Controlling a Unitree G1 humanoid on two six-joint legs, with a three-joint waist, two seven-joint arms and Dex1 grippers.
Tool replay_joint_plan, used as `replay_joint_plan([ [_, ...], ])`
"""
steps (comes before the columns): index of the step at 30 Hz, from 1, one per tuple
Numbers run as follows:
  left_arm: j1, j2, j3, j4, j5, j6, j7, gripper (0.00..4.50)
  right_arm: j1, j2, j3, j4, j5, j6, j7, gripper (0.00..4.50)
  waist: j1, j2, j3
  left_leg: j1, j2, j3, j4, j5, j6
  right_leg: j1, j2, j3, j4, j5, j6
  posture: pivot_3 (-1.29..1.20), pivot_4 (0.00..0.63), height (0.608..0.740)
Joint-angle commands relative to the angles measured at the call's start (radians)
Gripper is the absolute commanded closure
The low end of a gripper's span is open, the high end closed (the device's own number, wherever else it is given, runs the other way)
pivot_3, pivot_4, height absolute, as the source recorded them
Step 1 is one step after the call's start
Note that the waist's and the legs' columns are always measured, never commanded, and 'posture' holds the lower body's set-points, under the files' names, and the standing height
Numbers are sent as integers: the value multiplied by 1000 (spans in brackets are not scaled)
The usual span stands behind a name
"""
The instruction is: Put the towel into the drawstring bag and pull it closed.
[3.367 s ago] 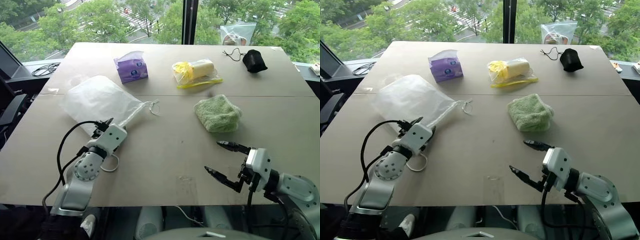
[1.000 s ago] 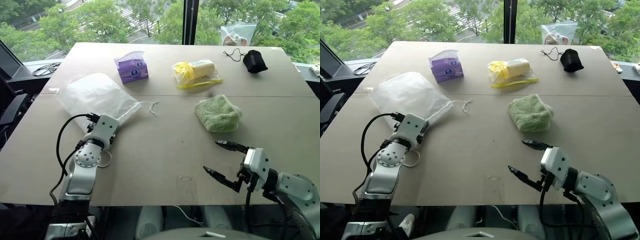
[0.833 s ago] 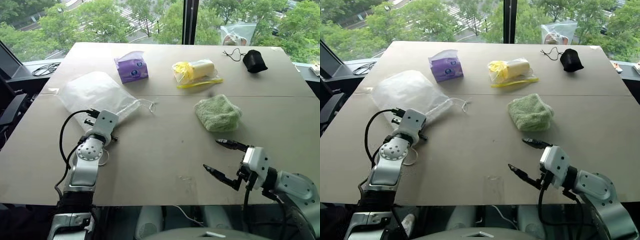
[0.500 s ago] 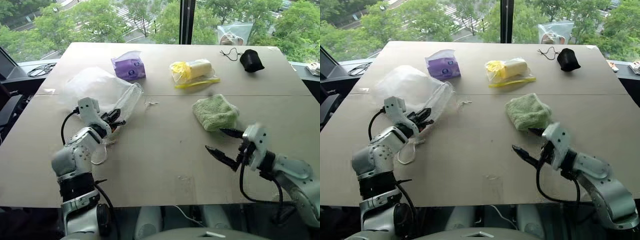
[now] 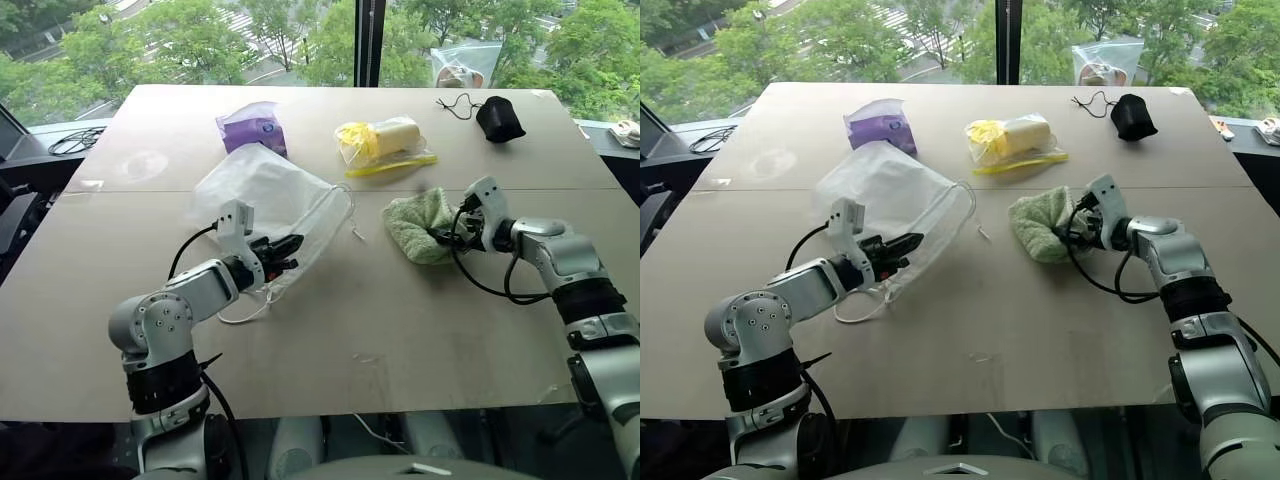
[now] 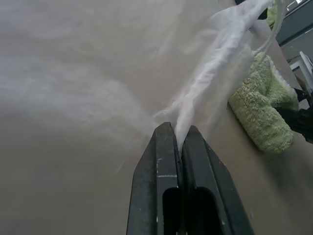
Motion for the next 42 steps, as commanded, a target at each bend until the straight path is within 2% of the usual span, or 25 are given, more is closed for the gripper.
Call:
replay_joint_plan([
  [1, 10, 9, -2, -61, -3, -35, 9, 4490, -47, -5, 113, 175, -143, 7, 65, 0, 1, 0, -1, 0, 0, 0, 0, 0, 0, 0, 0, 0, 0, 0, 0, 0, 150, 740],
  [2, 20, 20, -17, -67, 12, -46, 9, 4490, -63, 2, 123, 206, -153, 3, 98, 0, 0, 0, -1, 1, 1, 0, 0, 0, 0, 1, 0, 0, 0, 0, 0, 0, 150, 740],
  [5, 28, 27, -35, -73, 24, -62, 13, 4500, -87, 32, 140, 268, -188, -31, 131, 819, 3, -3, -3, 5, 1, 0, 0, 0, 0, 5, -1, -1, 0, 0, 0, 0, 150, 740],
  [10, 6, 24, -49, -53, 23, -77, 22, 4500, -34, 43, 118, 181, -200, -81, 170, 3036, 3, -10, -13, 7, 1, -1, 2, 0, 0, 8, -8, -2, 0, 0, -2, 0, 150, 740],
  [12, -2, 38, -88, -33, 56, -96, 18, 4500, 31, 36, 67, 55, -157, -88, 173, 3959, 3, -11, -15, 8, 1, -1, 2, 0, 0, 8, -9, -2, 0, 0, -2, 0, 150, 740],
  [14, -12, 45, -118, -12, 82, -108, 16, 4500, 107, 40, -15, -107, -73, -85, 185, 4385, 7, -10, -15, 7, 1, -2, 2, 0, 0, 8, -9, -3, 0, 0, -1, 0, 150, 740],
  [18, -33, 36, -153, 13, 89, -117, 4, 4500, 241, 110, -201, -566, 244, 126, 167, 4392, 0, -4, -10, 1, 2, -2, -2, 0, -1, 3, -8, -3, 0, 1, -1, 0, 150, 740],
  [20, -43, 31, -162, 20, 86, -115, 1, 4500, 273, 156, -213, -720, 337, 203, 126, 4393, -4, 6, -4, -1, 2, -1, -2, 0, -1, -1, -8, -2, 1, 1, -1, 0, 150, 740],
  [22, -59, 21, -180, 27, 83, -110, -5, 4500, 289, 258, -162, -802, 345, 213, 36, 4397, -3, 7, -3, -2, 2, -1, -3, 0, -1, -4, -7, -1, 1, 1, -1, 0, 150, 740],
  [24, -71, 13, -195, 27, 81, -112, -14, 4500, 296, 330, -87, -794, 287, 193, -34, 4397, -1, 7, -3, -2, 2, -2, -3, 0, -1, -3, -5, -2, 1, 0, -1, 0, 150, 740],
  [26, -86, 3, -199, 15, 61, -104, -24, 4500, 300, 367, 34, -697, 122, 72, -97, 4397, 1, 7, -3, -2, 2, -2, -3, 1, -2, -3, -4, -2, 1, -1, 2, 0, 150, 740],
  [30, -113, 5, -188, -45, 10, -84, -53, 4500, 285, 371, 214, -431, -143, -133, -199, 4398, 5, 7, -3, -2, 0, -1, -1, 2, -3, -3, -2, -1, 1, -1, 3, 0, 150, 740],
  [33, -121, 14, -159, -81, -26, -53, -47, 4500, 262, 370, 231, -312, -235, -202, -261, 4406, 3, 5, -3, -5, 0, -1, 0, 2, -3, -4, -3, -1, 0, 0, 1, 0, 150, 740],
  [37, -119, 36, -140, -135, -77, -18, -47, 4500, 213, 334, 262, -215, -353, -262, -318, 4409, 2, 5, -3, 1, 1, -2, 0, 2, -3, 0, -2, -1, 1, -1, 3, 0, 150, 740],
  [40, -95, 89, -157, -185, -119, 36, -70, 4500, 179, 363, 214, -168, -331, -236, -343, 4414, 4, 5, -3, 5, 2, -4, 0, 2, -3, 4, -4, -3, 1, -2, 2, 0, 150, 740],
  [42, -25, 199, -221, -236, -120, 99, -115, 4500, 154, 407, 141, -144, -254, -165, -341, 4415, 0, 5, -3, 5, 2, -5, 0, 2, -4, 5, -6, -3, 1, -1, 1, 0, 150, 740],
])
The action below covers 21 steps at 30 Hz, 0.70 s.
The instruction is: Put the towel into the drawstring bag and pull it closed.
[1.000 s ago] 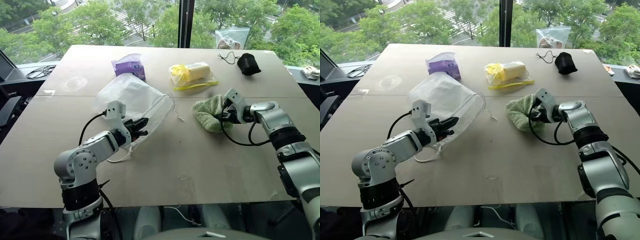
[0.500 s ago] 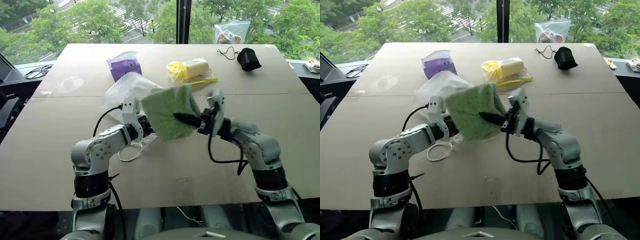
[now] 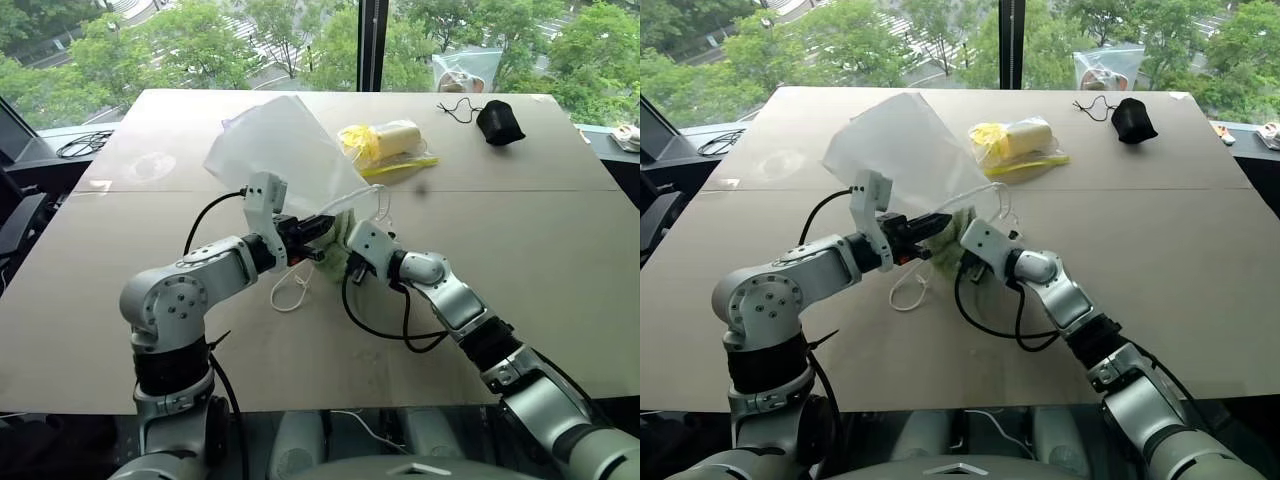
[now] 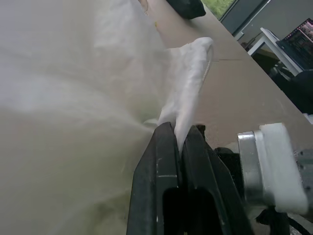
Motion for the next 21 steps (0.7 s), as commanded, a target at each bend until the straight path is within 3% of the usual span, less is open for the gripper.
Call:
replay_joint_plan([
  [1, 94, 154, -77, -119, -40, 87, -81, 4500, -13, 30, -130, 111, 66, 147, -26, 4415, -4, 2, -1, 0, 0, 0, 0, 0, 0, 0, 0, 0, 0, 0, 0, 0, 150, 740],
  [4, 135, 188, -61, -115, -77, 129, -93, 4500, -14, 53, -175, 100, 125, 212, 12, 4415, -1, 2, -1, -1, 0, -1, -1, 0, 0, 0, -1, -1, -1, 2, -3, 0, 150, 740],
  [8, 146, 243, -81, -100, -22, 80, -112, 4500, 20, 122, -319, -81, 410, 446, 131, 4417, 0, 2, -1, -2, 0, -2, -1, 0, 0, -1, -2, -2, -1, 2, -3, 0, 150, 740],
  [10, 122, 234, -77, -72, -17, 61, -114, 4500, 29, 162, -410, -178, 597, 601, 171, 4419, 0, 3, 0, -3, 0, -1, -3, 0, 0, -2, -2, -2, -2, 2, -4, 0, 150, 740],
  [14, 46, 139, -21, -22, -93, 92, -89, 4500, 13, 267, -526, -211, 788, 740, 122, 4421, 0, 3, 1, -10, 0, -2, -3, 0, 0, -8, -1, -2, -1, 2, -4, 0, 150, 740],
  [17, -3, 101, -21, -12, -128, 141, -81, 4500, -19, 338, -563, -161, 802, 755, 38, 4421, -3, 3, 1, -14, 0, -3, -2, 0, 0, -11, -1, -3, -1, 3, -3, 0, 150, 740],
  [21, -49, 78, -29, -2, -169, 204, -97, 4500, -80, 379, -568, -62, 687, 616, -104, 4421, -2, 3, 1, -20, -1, -3, -2, 0, 0, -18, 6, -2, -1, 3, -3, 0, 150, 740],
])
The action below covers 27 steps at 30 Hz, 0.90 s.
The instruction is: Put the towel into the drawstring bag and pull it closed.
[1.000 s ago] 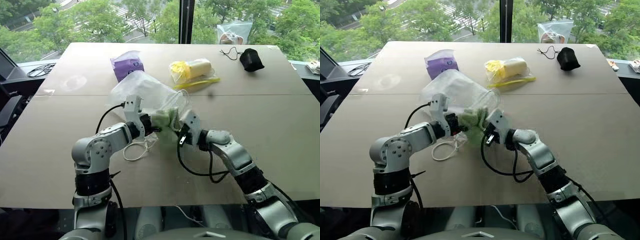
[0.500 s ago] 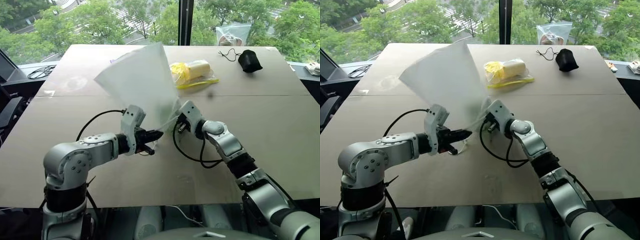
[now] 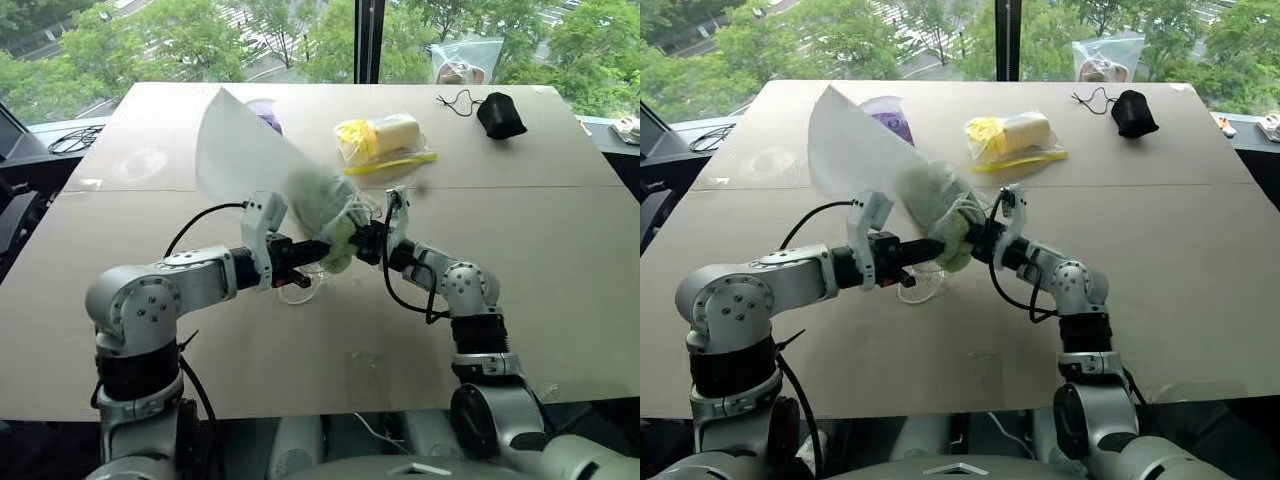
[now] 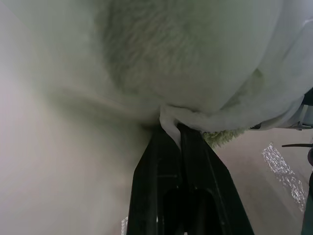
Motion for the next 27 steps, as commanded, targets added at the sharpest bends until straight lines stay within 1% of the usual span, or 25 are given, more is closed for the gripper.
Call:
replay_joint_plan([
  [1, -46, -42, -23, -16, -90, 56, -29, 4500, -80, 55, 60, 76, -111, -157, -86, 4421, 2, 0, 0, -1, 0, 0, 0, 0, 0, 0, 0, 0, 0, 0, 0, 0, 150, 740],
  [3, -53, -69, -30, -16, -110, 74, -24, 4500, -69, 24, 165, 106, -221, -278, -54, 4421, 0, 0, 0, -1, 0, 1, 0, 0, 0, 0, -1, 1, -1, 0, 0, 0, 150, 740],
  [6, -49, -94, -54, -25, -106, 77, -10, 4500, -43, -14, 281, 147, -367, -447, -38, 4422, -6, 0, 0, -1, 0, 2, 0, 0, 0, -1, 1, 2, -1, 0, 1, 0, 150, 740],
  [7, -49, -100, -57, -25, -101, 76, -3, 4500, -28, -31, 309, 143, -392, -474, -17, 4422, -5, 0, 0, -1, 0, 1, 0, 0, 0, -1, 1, 2, -1, 0, 0, 0, 150, 740],
  [9, -44, -102, -65, -22, -83, 61, 8, 4500, 8, -50, 303, 88, -355, -439, 31, 4422, -1, 0, 0, -1, 0, 1, -1, 0, 0, -1, 1, 1, -1, 0, 1, 0, 150, 740],
  [11, -36, -101, -70, -20, -77, 57, 10, 4500, 44, -68, 297, -18, -252, -336, 124, 4422, 3, 0, 0, -1, 1, 1, 0, 0, 0, -1, 1, 1, -1, 0, 0, 0, 150, 740],
  [12, -32, -91, -82, -25, -68, 45, 5, 4500, 54, -81, 313, -50, -244, -315, 150, 4422, 2, -1, 0, -1, 1, 1, 0, 0, 0, -1, 0, 1, -1, 0, 0, 0, 150, 740],
  [15, -37, -70, -91, -13, -39, 7, 2, 4500, 53, -144, 457, -21, -455, -473, 118, 4422, 0, -1, 0, -1, 0, 2, 1, 0, 0, -1, -1, 2, 0, 0, 0, 0, 150, 740],
  [16, -41, -60, -90, -4, -27, -6, 0, 4500, 48, -152, 480, -3, -502, -514, 99, 4422, -2, -1, 0, 0, 0, 2, 1, 0, 0, -1, 0, 2, 0, 0, 1, 0, 150, 740],
  [17, -42, -49, -89, 2, -18, -14, -2, 4500, 40, -145, 459, 5, -484, -507, 104, 4422, -2, 0, 0, 0, 0, 2, 1, 0, 0, -1, 1, 2, 0, -1, 2, 0, 150, 740],
  [19, -37, -28, -87, 9, -4, -29, -6, 4500, 35, -114, 366, -20, -395, -458, 100, 4422, -1, -1, 0, 1, 0, 1, 1, 0, 0, -1, 1, 2, 1, -2, 3, 0, 150, 740],
  [21, -18, 8, -92, 7, 13, -54, -21, 4500, 37, -132, 313, -67, -379, -427, 83, 3379, -1, -1, 1, 1, 1, 0, 0, 1, -2, -1, 2, 1, 1, 0, 0, 0, 150, 740],
  [22, -10, 20, -93, 7, 16, -65, -26, 4500, 43, -151, 310, -95, -386, -415, 86, 3060, 0, -1, 1, 1, 1, 0, 0, 1, -2, -1, 1, 1, 1, 0, 0, 0, 150, 740],
  [24, 1, 35, -89, 12, 19, -84, -27, 4500, 72, -202, 287, -209, -333, -326, 112, 2165, 2, 0, 1, 0, 1, 0, 0, 1, -2, -1, 1, 1, 1, 0, 0, 0, 150, 740],
  [27, 4, 56, -90, 21, 29, -115, -34, 4500, 126, -310, 270, -382, -262, -190, 147, 2165, 7, -1, 1, -1, 0, 1, 0, 1, -1, -1, -1, 1, 0, 0, 0, 0, 150, 740],
])
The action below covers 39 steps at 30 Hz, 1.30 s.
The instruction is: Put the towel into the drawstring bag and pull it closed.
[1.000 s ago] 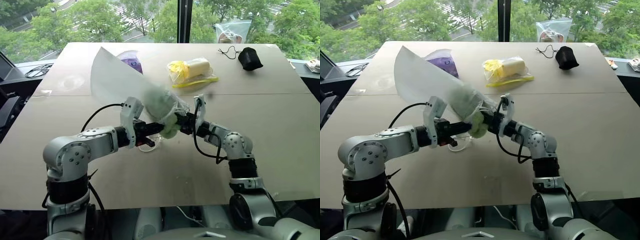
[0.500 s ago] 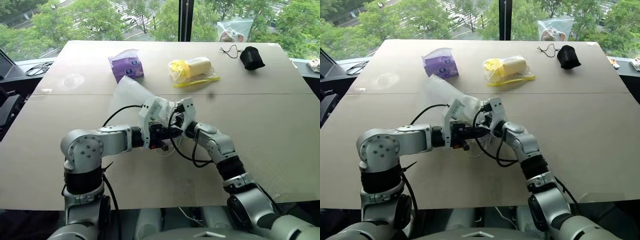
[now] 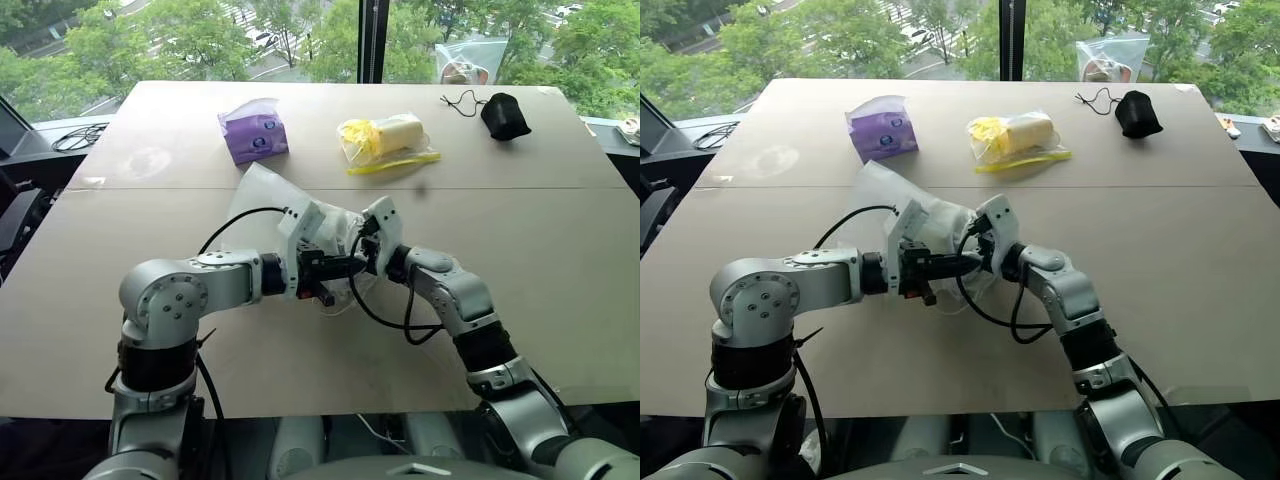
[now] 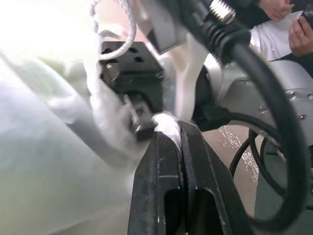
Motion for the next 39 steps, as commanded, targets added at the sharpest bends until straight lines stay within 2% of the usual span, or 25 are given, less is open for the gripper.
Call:
replay_joint_plan([
  [1, -1, 37, 44, 18, 56, -59, 13, 4500, 40, -107, -39, -217, 83, 117, 55, 2165, 0, 0, 0, 0, 0, 0, 0, 0, 0, 0, 0, 0, -1, 0, 0, 0, 150, 740],
  [5, -5, 45, 35, 20, 72, -88, -10, 4500, 73, -157, -7, -283, 122, 172, 83, 2165, -6, 0, 0, 1, 0, 0, 0, 0, 0, 0, 1, 0, 0, -1, 1, 0, 150, 740],
  [9, -8, 51, 26, 1, 67, -97, -37, 4500, 59, -86, 132, -144, 11, 33, 71, 3351, -9, 0, 0, 2, 1, -1, 0, 0, 0, -1, 3, 0, 1, -2, 2, 0, 150, 740],
  [11, -10, 54, 14, -8, 74, -104, -48, 4500, 23, -11, 173, 0, -47, -73, 54, 4234, -10, 0, 0, 2, 1, -4, -1, 0, 0, -1, 5, 0, 1, -1, 1, 0, 150, 740],
  [12, -12, 56, 7, -11, 78, -108, -53, 4500, 4, 27, 186, 80, -77, -139, 43, 4432, -10, 0, 0, 3, 2, -4, 0, 0, 0, -1, 5, 0, 1, -1, 1, 0, 150, 740],
  [15, -8, 71, -1, -23, 108, -174, -81, 4500, -9, 94, 124, 151, -72, -251, 23, 4432, -6, -1, 1, 1, 1, -3, 0, 0, 0, -1, 6, 0, 1, -1, 1, 0, 150, 740],
  [18, 7, 173, -42, 11, 201, -273, -163, 4500, 29, 11, 82, 20, -48, -233, 73, 4432, 2, -2, 1, 0, 0, -2, 0, 0, 0, -1, 3, 0, 0, 0, -1, 0, 150, 740],
  [19, 21, 239, -86, 28, 263, -338, -226, 4500, 60, -51, 78, -69, -37, -205, 105, 3867, 2, -2, 1, -1, -1, -2, 1, 0, 0, -1, 1, 1, -1, 1, -1, 0, 150, 740],
  [20, 33, 293, -126, 43, 317, -403, -279, 4500, 83, -107, 79, -143, -33, -183, 130, 3674, 4, -2, 1, -1, -2, -1, 1, 0, 0, -1, 1, 1, -2, 0, -1, 0, 150, 740],
  [21, 40, 334, -155, 64, 365, -470, -330, 4500, 103, -168, 79, -223, -31, -148, 147, 3298, 4, -1, 1, -2, -2, -1, 1, 0, 1, -1, 0, 2, -2, 0, 0, 0, 150, 740],
  [22, 37, 361, -174, 97, 404, -525, -364, 4500, 120, -226, 69, -306, -15, -97, 155, 2797, 5, -1, 2, -1, -3, 0, 1, -1, 1, -1, -1, 2, -2, 0, 0, 0, 150, 740],
  [24, 20, 372, -190, 163, 455, -606, -400, 4500, 134, -314, 49, -416, 8, -24, 160, 2067, 6, -1, 2, -1, -3, 0, 0, -1, 1, -1, -3, 1, -2, -1, 0, 0, 150, 740],
  [27, 3, 357, -202, 225, 513, -696, -438, 4500, 87, -331, 41, -384, -60, 35, 59, 2067, -4, -1, 2, 1, 0, 0, 0, -1, 1, -2, -2, 1, -1, -2, 2, 0, 150, 740],
  [30, 0, 326, -216, 235, 547, -757, -450, 4500, 5, -268, 116, -184, -156, 17, -6, 2067, -4, -1, 3, 2, 1, 0, 0, -1, 1, -2, 2, 1, 0, -1, 0, 0, 150, 740],
  [32, 3, 314, -221, 232, 559, -773, -447, 4500, -31, -192, 124, -55, -144, 10, -16, 2067, -8, -1, 2, 2, 2, -2, 0, 0, 0, -2, 4, 1, 1, -1, 0, 0, 150, 740],
  [34, 6, 306, -218, 238, 576, -785, -454, 4500, -64, -138, 125, 88, -159, -68, -1, 2067, -5, -1, 2, 0, 1, -1, 0, 0, 0, -4, 8, 2, 1, 0, -1, 0, 150, 740],
  [37, 13, 307, -192, 230, 591, -808, -455, 4500, -116, -113, 140, 340, -242, -237, -10, 2067, -5, -2, 2, -2, 1, 3, 0, 0, 0, -7, 9, 7, 1, 2, -4, 0, 150, 740],
  [39, 17, 305, -169, 225, 589, -817, -453, 4500, -134, -104, 127, 421, -253, -302, -5, 2067, -5, -3, 2, -2, 1, 5, 0, 0, 1, -7, 7, 8, 0, 2, -3, 0, 150, 740],
])
